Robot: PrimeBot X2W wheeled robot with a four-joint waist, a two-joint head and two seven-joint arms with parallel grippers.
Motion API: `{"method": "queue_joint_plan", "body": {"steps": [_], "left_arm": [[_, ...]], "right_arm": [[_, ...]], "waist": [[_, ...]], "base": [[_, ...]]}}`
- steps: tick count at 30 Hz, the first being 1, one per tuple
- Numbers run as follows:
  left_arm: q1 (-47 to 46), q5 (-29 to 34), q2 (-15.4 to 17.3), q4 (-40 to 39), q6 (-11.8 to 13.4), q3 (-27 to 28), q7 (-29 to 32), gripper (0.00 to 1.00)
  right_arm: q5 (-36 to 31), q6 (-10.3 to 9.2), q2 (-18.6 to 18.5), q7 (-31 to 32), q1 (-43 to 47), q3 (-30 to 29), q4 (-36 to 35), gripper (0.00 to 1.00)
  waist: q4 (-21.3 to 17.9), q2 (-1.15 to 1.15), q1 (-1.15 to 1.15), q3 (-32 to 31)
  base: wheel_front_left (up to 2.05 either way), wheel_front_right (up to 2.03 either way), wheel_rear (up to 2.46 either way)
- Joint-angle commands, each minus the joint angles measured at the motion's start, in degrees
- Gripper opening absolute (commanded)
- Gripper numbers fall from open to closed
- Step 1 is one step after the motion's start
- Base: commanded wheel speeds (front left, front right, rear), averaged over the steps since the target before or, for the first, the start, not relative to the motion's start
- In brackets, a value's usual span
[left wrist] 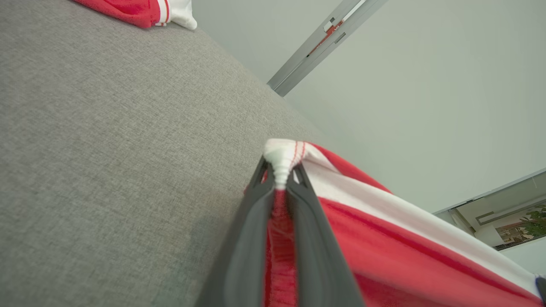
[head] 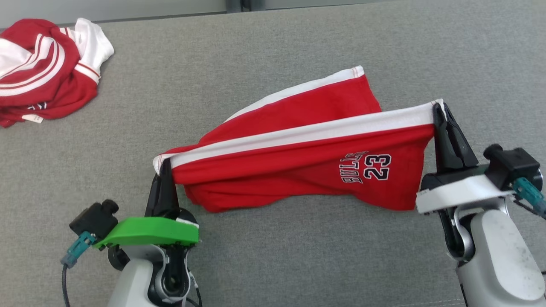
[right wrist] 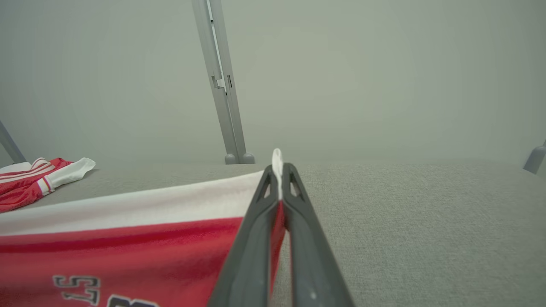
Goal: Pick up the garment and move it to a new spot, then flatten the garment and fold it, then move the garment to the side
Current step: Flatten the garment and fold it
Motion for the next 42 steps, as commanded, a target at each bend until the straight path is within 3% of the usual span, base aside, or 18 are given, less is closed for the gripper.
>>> {"method": "queue_joint_plan", "body": {"steps": [1,10,21,22,24,25,30,32,34,35,42], "left_arm": [[-2.0,-1.3,1.3,1.9,1.6,1.5,-0.7,0.00],[-11.7,-1.3,1.2,10.9,3.0,-3.0,-0.6,0.00],[-16.2,-1.3,1.1,11.9,3.0,-9.7,-0.5,0.00],[-16.5,-1.0,1.1,11.8,2.9,-10.4,-0.5,0.10],[-16.8,-0.4,1.0,11.3,2.7,-11.7,-0.5,0.67],[-16.9,-0.2,1.0,11.0,2.6,-12.2,-0.5,1.00],[-15.8,1.5,0.9,9.6,1.9,-14.2,-0.5,1.00],[-15.0,2.8,0.9,8.7,1.6,-14.4,-0.5,1.00],[-14.0,3.9,0.9,7.6,1.2,-14.0,-0.5,1.00],[-13.5,4.3,0.9,6.8,1.0,-13.7,-0.5,1.00],[-8.3,8.6,0.9,1.9,-0.2,-9.6,-0.4,1.00]], "right_arm": [[0.0,-0.93,-1.9,-0.3,-2.6,-1.0,2.6,0.00],[0.2,-0.91,-5.6,-0.3,-19.3,3.2,22.2,0.00],[-0.9,-0.76,-7.4,-0.3,-30.8,4.9,39.1,0.00],[-1.1,-0.70,-7.4,-0.3,-31.4,4.9,40.2,0.00],[-1.3,-0.62,-7.4,-0.3,-32.4,4.9,41.8,0.00],[-1.4,-0.62,-7.4,-0.3,-32.8,4.9,42.4,0.00],[-1.9,-0.56,-7.3,-0.3,-34.3,4.8,44.8,0.00],[-2.2,-0.56,-7.7,-0.3,-34.7,4.7,46.0,0.24],[-1.7,-0.56,-7.6,-0.3,-35.1,4.9,47.2,0.93],[-1.5,-0.56,-7.7,-0.3,-35.4,5.0,47.5,1.00],[0.6,-0.56,-9.1,-0.3,-35.9,5.6,47.9,1.00]], "waist": [[2.5,0.00,0.00,2.5],[6.0,0.00,0.00,6.2],[8.8,0.00,0.00,8.4],[8.9,0.00,0.00,8.4],[9.1,0.00,0.00,8.3],[9.2,0.00,0.00,8.2],[10.0,0.00,0.00,7.9],[10.3,0.00,0.00,7.8],[10.7,0.00,0.00,7.7],[10.9,0.00,0.00,7.7],[11.0,0.00,0.00,6.9]], "base": [[0.00,0.00,0.00],[0.00,0.00,0.00],[0.00,0.00,0.00],[0.00,0.00,0.00],[0.00,0.00,0.00],[0.00,0.00,0.00],[0.00,0.00,0.00],[0.00,0.00,0.00],[0.00,0.00,0.00],[0.00,0.00,0.00],[0.00,0.00,0.00]]}}
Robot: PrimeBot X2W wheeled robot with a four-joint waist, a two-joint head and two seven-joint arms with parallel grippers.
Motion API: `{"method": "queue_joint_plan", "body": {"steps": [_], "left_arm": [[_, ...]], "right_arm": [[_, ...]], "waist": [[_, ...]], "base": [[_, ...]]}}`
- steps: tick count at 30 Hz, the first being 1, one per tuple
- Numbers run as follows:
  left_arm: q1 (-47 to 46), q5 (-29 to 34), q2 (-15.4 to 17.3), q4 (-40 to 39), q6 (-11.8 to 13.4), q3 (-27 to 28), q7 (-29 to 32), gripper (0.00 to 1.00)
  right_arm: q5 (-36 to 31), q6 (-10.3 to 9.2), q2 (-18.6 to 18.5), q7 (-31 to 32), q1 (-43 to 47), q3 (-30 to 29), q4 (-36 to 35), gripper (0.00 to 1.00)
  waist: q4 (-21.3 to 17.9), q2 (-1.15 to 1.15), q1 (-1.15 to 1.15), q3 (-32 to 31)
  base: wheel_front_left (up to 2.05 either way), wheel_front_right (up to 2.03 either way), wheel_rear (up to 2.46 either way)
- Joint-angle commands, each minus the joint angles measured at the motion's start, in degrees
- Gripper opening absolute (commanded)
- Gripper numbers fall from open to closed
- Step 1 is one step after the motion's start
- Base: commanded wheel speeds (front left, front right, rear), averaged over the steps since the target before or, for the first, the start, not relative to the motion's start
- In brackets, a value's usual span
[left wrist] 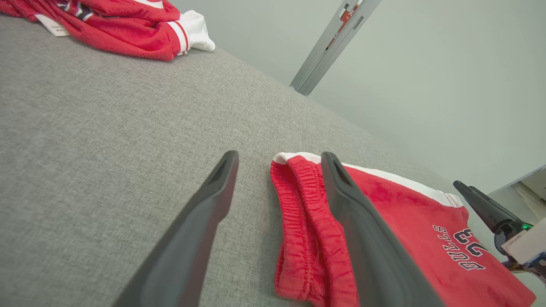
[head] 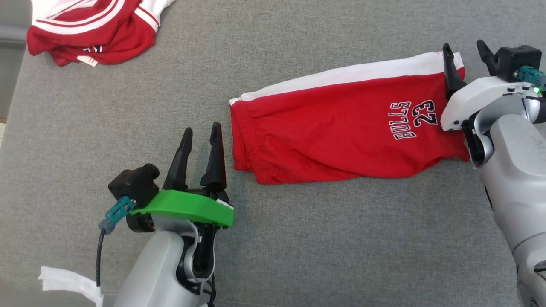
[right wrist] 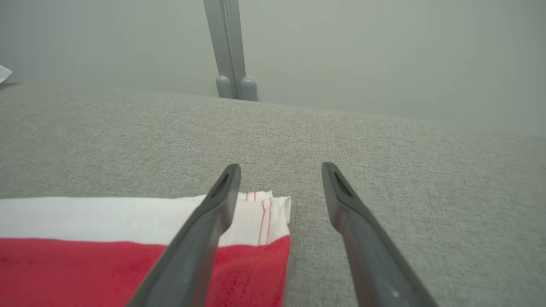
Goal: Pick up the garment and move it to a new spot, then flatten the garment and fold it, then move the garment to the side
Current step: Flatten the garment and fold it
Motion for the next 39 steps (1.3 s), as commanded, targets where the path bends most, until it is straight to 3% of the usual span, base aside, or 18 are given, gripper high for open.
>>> {"method": "queue_joint_plan", "body": {"steps": [1,11,19,32,33,34,35,37,38,39], "left_arm": [[1.2,1.1,0.3,-0.8,-0.5,0.9,-0.1,1.00],[8.3,6.0,0.3,-5.6,-1.0,7.8,-0.1,1.00],[12.5,7.2,0.3,-7.8,-0.3,10.7,-0.1,1.00],[14.5,5.8,0.3,-9.0,0.2,11.7,-0.1,1.00],[14.6,5.8,0.3,-9.0,0.2,11.8,-0.1,1.00],[14.7,5.8,0.3,-9.0,0.2,11.9,-0.1,1.00],[14.7,5.8,0.3,-9.1,0.3,12.1,-0.1,1.00],[14.9,5.9,0.3,-9.1,0.3,12.5,-0.1,1.00],[15.0,5.9,0.3,-9.2,0.3,12.6,-0.1,1.00],[15.0,6.0,0.3,-9.2,0.3,12.6,-0.1,1.00]], "right_arm": [[0.6,-0.10,-0.8,-0.2,-0.1,0.2,-0.4,1.00],[8.4,-0.10,-2.6,0.4,5.3,5.3,-0.6,1.00],[16.9,-0.10,-4.0,8.3,9.1,12.3,-1.0,1.00],[23.5,-0.05,-4.6,18.3,9.1,17.3,3.1,1.00],[23.8,-0.04,-4.5,18.7,9.2,17.7,3.1,0.84],[24.1,-0.04,-4.5,18.9,9.2,17.9,3.1,0.52],[24.4,-0.04,-4.5,19.1,9.2,18.3,3.1,0.35],[24.9,-0.04,-4.5,19.2,9.2,19.0,2.9,0.18],[25.0,-0.04,-4.5,19.1,9.2,19.3,2.9,0.01],[25.3,-0.04,-4.5,18.9,9.1,19.6,2.8,0.00]], "waist": [[-0.2,0.00,0.00,-0.4],[-1.8,0.00,0.00,-5.1],[-1.6,0.00,0.00,-8.1],[2.7,0.00,0.00,-8.7],[2.7,0.00,0.00,-8.6],[2.7,0.00,0.00,-8.6],[2.7,0.00,0.00,-8.6],[2.3,0.00,0.00,-8.7],[2.1,0.00,0.00,-8.8],[1.7,0.00,0.00,-8.9]], "base": [[0.00,0.00,0.00],[0.00,0.00,0.00],[0.00,0.00,0.00],[0.00,0.00,0.00],[0.00,0.00,0.00],[0.00,0.00,0.00],[0.00,0.00,0.00],[0.00,0.00,0.00],[0.00,0.00,0.00],[0.00,0.00,0.00]]}}
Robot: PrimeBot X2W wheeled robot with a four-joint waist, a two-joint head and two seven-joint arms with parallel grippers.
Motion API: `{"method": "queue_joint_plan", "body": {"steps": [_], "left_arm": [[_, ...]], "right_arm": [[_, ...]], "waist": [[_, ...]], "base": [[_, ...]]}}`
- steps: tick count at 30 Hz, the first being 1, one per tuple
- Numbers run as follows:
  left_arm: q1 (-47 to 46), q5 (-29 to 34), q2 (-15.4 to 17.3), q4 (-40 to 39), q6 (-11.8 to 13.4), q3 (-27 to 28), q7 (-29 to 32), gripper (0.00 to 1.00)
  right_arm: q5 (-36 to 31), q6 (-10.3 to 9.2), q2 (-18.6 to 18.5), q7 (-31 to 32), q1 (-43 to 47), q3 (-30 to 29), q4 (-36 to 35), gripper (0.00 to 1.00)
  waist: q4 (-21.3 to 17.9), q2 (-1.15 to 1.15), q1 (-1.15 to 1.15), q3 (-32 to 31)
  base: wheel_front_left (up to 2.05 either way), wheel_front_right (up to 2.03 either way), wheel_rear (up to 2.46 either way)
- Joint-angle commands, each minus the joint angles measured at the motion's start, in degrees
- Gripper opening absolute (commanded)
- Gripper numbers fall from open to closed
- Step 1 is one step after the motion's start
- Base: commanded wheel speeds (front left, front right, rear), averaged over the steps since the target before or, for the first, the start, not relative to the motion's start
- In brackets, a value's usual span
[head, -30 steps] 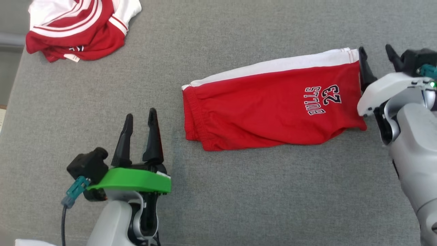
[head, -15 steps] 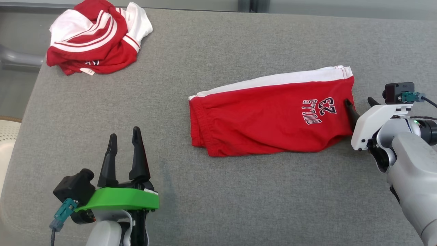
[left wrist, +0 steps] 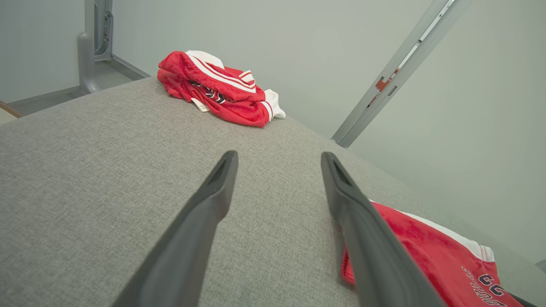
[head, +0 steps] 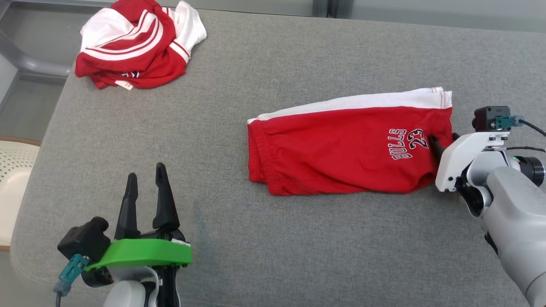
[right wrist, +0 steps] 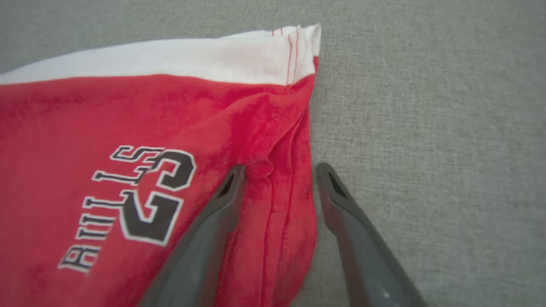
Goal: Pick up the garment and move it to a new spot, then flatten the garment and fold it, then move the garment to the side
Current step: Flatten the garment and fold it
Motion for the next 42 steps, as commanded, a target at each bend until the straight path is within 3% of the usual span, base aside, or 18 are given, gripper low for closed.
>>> {"method": "queue_joint_plan", "body": {"steps": [1,15,25,34,42], "left_arm": [[0.6,-0.2,0.3,-0.2,0.0,0.1,0.0,1.00],[-1.1,4.8,0.3,1.8,-1.6,0.5,0.0,1.00],[-2.1,9.9,0.6,4.7,-3.3,-0.1,0.0,1.00],[-2.5,12.2,0.9,6.9,-4.0,0.4,0.0,1.00],[-1.1,12.0,0.6,7.8,-4.5,0.9,0.0,1.00]], "right_arm": [[0.4,0.03,0.3,0.2,0.9,0.7,0.6,0.00],[5.3,-0.03,-1.4,-5.7,2.9,1.9,-2.7,0.00],[8.6,-0.03,-4.3,-9.7,5.9,-0.6,-3.4,0.00],[9.5,-0.03,-3.1,-12.2,6.0,-0.4,-5.1,0.00],[9.0,-0.01,-2.0,-11.8,4.6,2.8,-13.7,0.00]], "waist": [[-0.7,0.00,0.00,-0.2],[-10.5,0.00,0.00,-2.2],[-17.2,0.00,0.00,-1.5],[-17.7,0.00,0.00,-2.3],[-14.6,0.00,0.00,-4.6]], "base": [[0.00,0.00,0.00],[0.00,0.00,0.00],[0.00,0.00,0.00],[0.00,0.00,0.00],[0.00,0.00,0.00]]}}
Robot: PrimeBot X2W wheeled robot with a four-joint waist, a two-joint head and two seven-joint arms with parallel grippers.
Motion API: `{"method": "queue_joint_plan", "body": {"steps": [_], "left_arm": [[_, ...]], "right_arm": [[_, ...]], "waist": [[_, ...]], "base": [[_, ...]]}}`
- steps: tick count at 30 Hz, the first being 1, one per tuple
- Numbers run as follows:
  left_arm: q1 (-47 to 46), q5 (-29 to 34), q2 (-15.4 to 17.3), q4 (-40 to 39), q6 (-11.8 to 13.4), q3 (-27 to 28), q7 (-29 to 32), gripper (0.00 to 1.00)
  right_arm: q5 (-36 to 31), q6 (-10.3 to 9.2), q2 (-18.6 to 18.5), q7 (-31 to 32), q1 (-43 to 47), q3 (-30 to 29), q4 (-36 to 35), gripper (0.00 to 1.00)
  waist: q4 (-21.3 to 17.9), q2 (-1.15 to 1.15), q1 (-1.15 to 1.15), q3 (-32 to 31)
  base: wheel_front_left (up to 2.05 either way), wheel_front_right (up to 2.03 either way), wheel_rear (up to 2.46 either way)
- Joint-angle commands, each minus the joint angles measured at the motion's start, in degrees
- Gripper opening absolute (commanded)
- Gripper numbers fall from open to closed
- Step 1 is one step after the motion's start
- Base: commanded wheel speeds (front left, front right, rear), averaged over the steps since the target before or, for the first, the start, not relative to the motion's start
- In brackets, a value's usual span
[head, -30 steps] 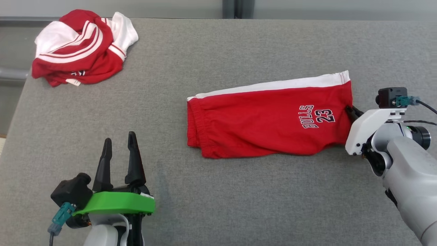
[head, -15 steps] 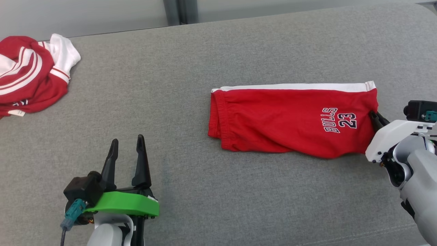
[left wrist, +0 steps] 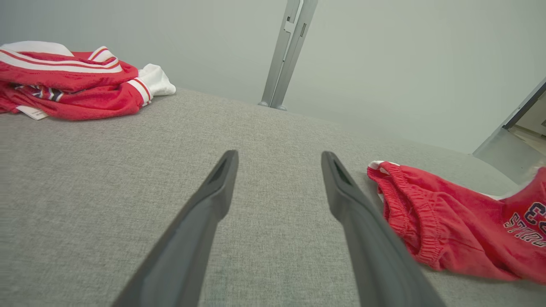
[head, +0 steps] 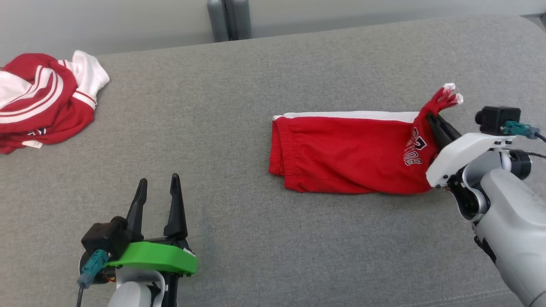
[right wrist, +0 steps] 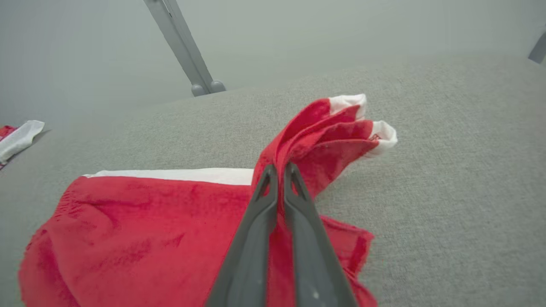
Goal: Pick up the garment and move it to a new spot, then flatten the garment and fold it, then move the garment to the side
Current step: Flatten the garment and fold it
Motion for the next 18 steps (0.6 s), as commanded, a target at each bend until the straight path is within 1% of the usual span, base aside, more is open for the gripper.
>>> {"method": "queue_joint_plan", "body": {"steps": [1,5,9,13,18], "left_arm": [[0.7,-0.2,0.2,0.1,-0.1,0.1,0.0,1.00],[1.2,-0.8,0.0,-0.2,-0.1,0.1,0.0,1.00],[1.2,-1.3,-0.1,-0.5,-0.1,-0.1,0.0,1.00],[0.7,-2.1,-0.1,-0.8,0.0,-0.6,0.0,1.00],[-0.1,-2.8,-0.1,-1.1,0.4,-1.3,0.0,1.00]], "right_arm": [[-0.2,-0.04,0.5,0.3,-0.4,0.6,-1.8,0.00],[-0.3,-0.04,2.0,1.7,-0.2,2.4,-7.1,0.00],[-0.3,-0.04,4.4,3.5,0.1,3.7,-10.2,0.00],[-0.9,-0.04,7.4,5.0,0.2,5.0,-10.4,0.00],[-1.6,-0.04,9.6,6.1,0.6,6.1,-8.3,0.00]], "waist": [[1.9,0.00,0.00,-1.3],[3.8,0.00,0.00,-1.7],[5.4,0.00,0.00,-1.5],[6.9,0.00,0.00,-0.9],[8.3,0.00,0.00,-0.3]], "base": [[0.00,0.00,0.00],[0.00,0.00,0.00],[0.00,0.00,0.00],[0.00,0.00,0.00],[0.00,0.00,0.00]]}}
